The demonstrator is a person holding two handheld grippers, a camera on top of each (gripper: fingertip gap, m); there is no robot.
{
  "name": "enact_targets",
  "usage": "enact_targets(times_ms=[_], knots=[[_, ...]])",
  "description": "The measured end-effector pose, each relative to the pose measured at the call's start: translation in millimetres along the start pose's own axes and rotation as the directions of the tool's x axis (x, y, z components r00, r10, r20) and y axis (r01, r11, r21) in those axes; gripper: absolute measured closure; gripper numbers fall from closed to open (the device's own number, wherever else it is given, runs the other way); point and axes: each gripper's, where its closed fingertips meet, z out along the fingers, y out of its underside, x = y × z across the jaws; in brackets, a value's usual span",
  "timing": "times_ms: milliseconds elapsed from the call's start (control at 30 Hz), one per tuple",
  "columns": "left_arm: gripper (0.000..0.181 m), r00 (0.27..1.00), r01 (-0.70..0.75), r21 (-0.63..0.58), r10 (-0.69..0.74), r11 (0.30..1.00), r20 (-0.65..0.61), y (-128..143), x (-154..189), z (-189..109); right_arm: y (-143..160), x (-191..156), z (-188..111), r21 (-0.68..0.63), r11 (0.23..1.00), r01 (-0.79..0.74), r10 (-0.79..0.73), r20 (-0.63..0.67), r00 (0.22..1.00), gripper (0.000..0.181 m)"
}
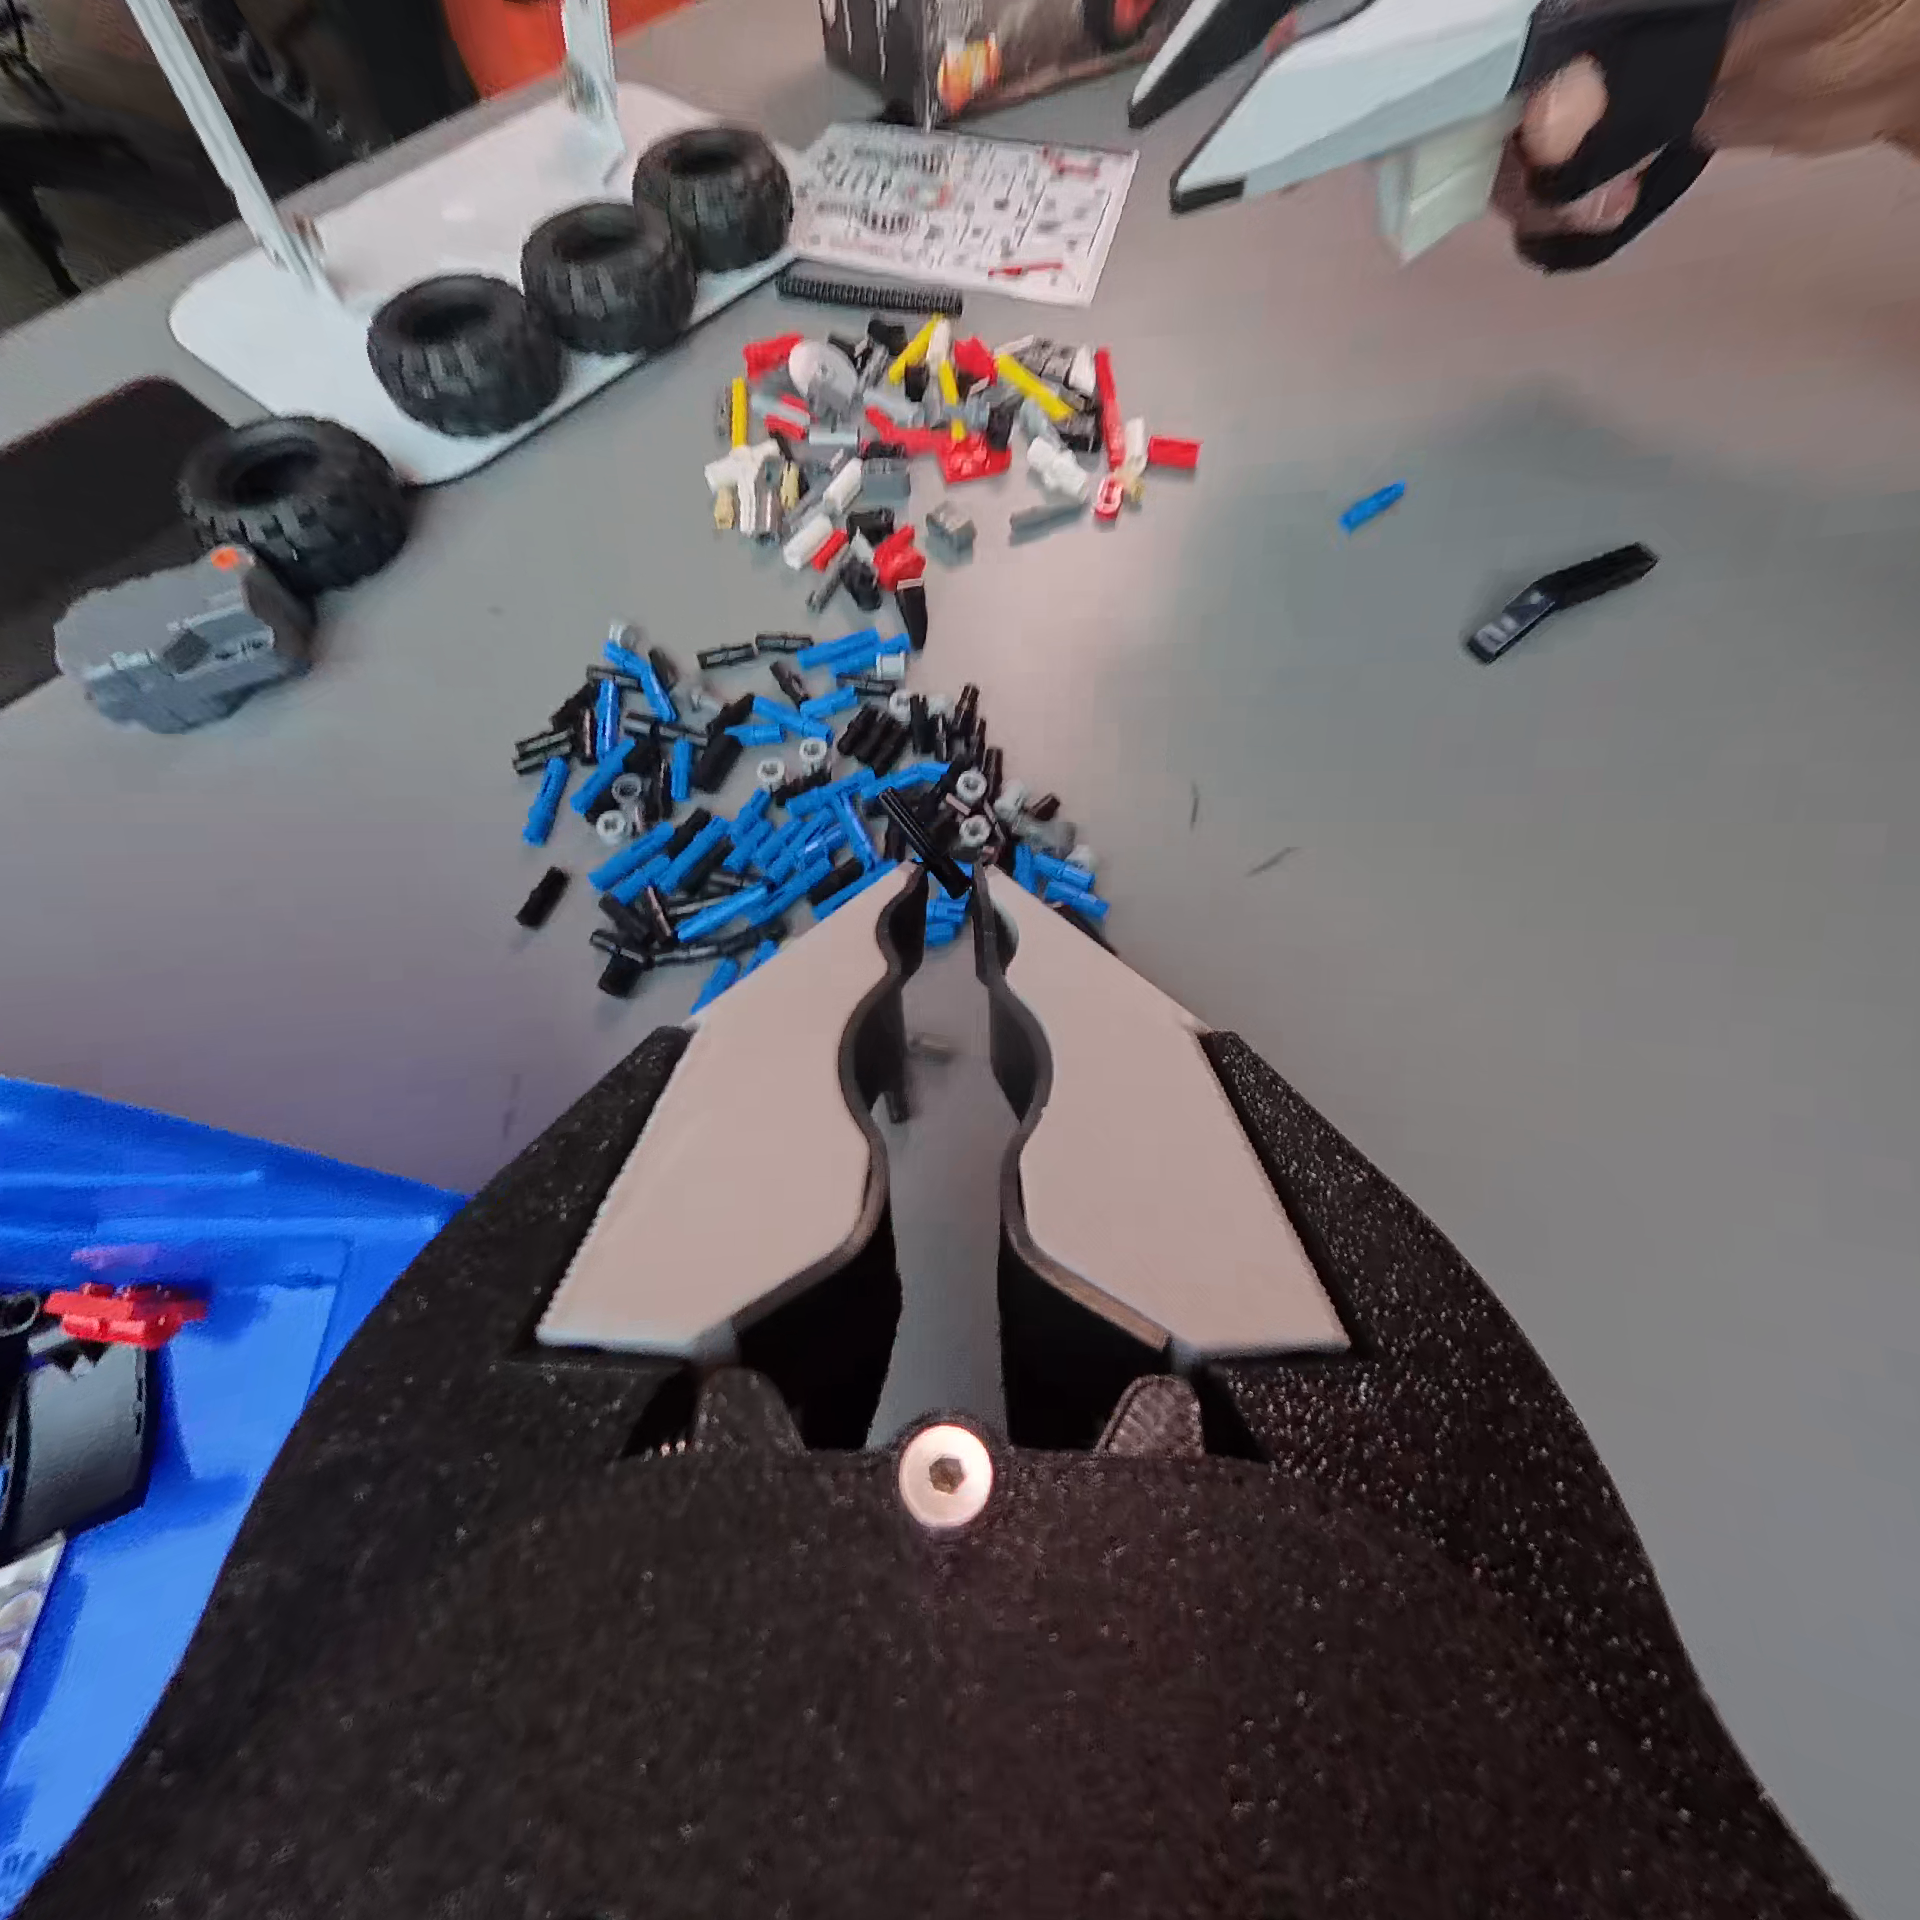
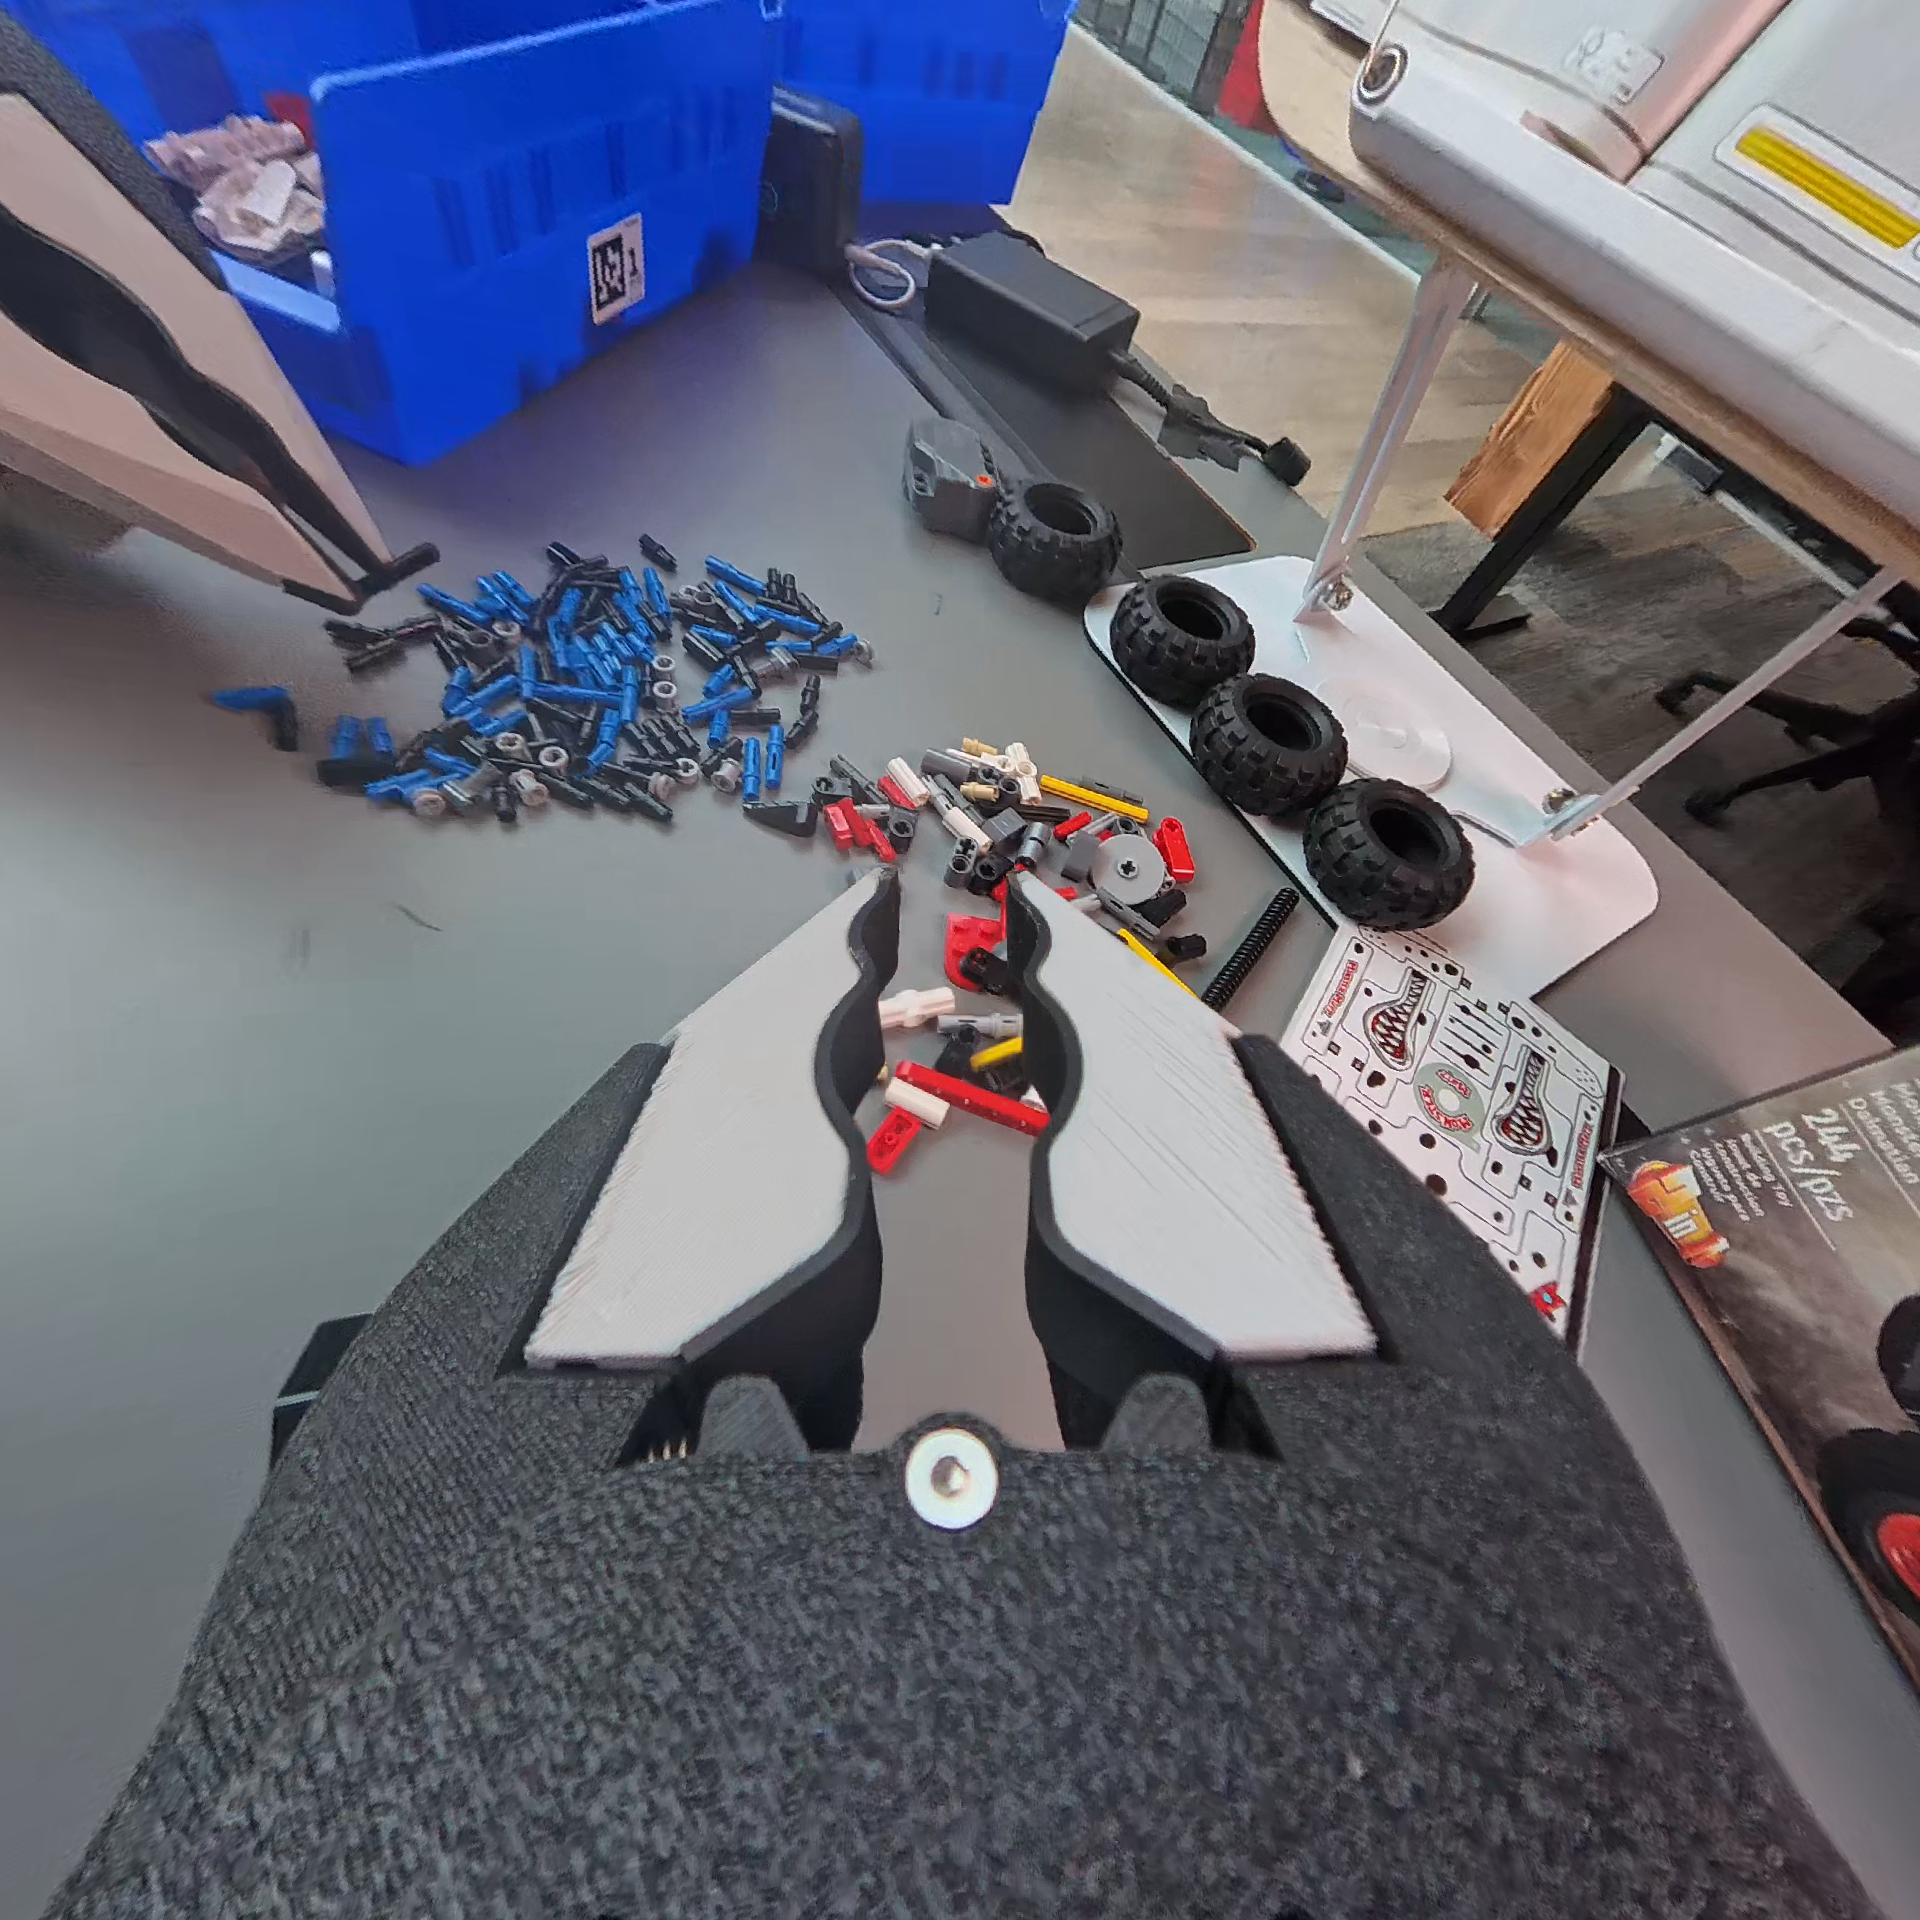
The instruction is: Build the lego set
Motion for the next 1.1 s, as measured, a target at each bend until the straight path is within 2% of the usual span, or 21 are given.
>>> enact_targets(times_ms=[67, 167, 267, 367, 433, 500, 600, 700, 800, 867, 967, 1100], knots=[[0.173, 0.999, -0.014, 0.134, 0.02, 0.991, -0.046, -24, 14, -8, -15, -17, -4, 0.05, 0.998, -0.038, 0.033, 0.085, 0.996, 0.161], [0.173, 0.99, -0.053, 0.294, 0.09, 0.954, -0.113, -51, 47, -14, -42, -66, -11, 0.105, 0.979, -0.173, 0.133, 0.311, 0.941, 0.159], [0.173, 0.972, -0.127, 0.362, 0.189, 0.923, -0.141, -60, 82, -13, -63, -119, -21, 0.13, 0.919, -0.373, 0.26, 0.511, 0.819, 0.158], [0.173, 0.949, -0.192, 0.396, 0.273, 0.898, -0.16, -64, 108, -13, -59, -147, -26, 0.106, 0.882, -0.46, 0.33, 0.558, 0.761, 0.162], [0.173, 0.943, -0.208, 0.388, 0.29, 0.898, -0.165, -63, 114, -11, -57, -152, -31, 0.119, 0.861, -0.494, 0.352, 0.562, 0.748, 0.171], [0.173, 0.938, -0.2, 0.384, 0.289, 0.902, -0.191, -61, 119, -11, -54, -153, -35, 0.121, 0.857, -0.501, 0.358, 0.559, 0.748, 0.172], [0.176, 0.938, -0.18, 0.375, 0.273, 0.909, -0.212, -60, 121, -9, -52, -151, -39, 0.139, 0.876, -0.461, 0.326, 0.534, 0.78, 0.177], [0.166, 0.94, -0.167, 0.351, 0.256, 0.922, -0.226, -56, 119, -8, -49, -143, -45, 0.125, 0.903, -0.412, 0.298, 0.509, 0.808, 0.177], [0.159, 0.955, -0.153, 0.352, 0.23, 0.923, -0.187, -60, 104, -14, -15, -124, -48, -0.053, 0.963, -0.264, 0.263, 0.398, 0.879, 0.177], [0.157, 0.971, -0.132, 0.35, 0.192, 0.927, -0.141, -63, 87, -18, 19, -103, -55, -0.212, 0.967, -0.139, 0.197, 0.288, 0.937, 0.177], [0.155, 0.993, -0.078, 0.33, 0.103, 0.941, -0.058, -62, 53, -23, 66, -81, -73, -0.431, 0.902, -0.013, 0.112, 0.206, 0.972, 0.177], [0.154, 0.998, -0.052, 0.282, 0.056, 0.958, -0.007, -53, 30, -23, 101, -82, -79, -0.569, 0.821, 0.034, 0.102, 0.206, 0.973, 0.177]])
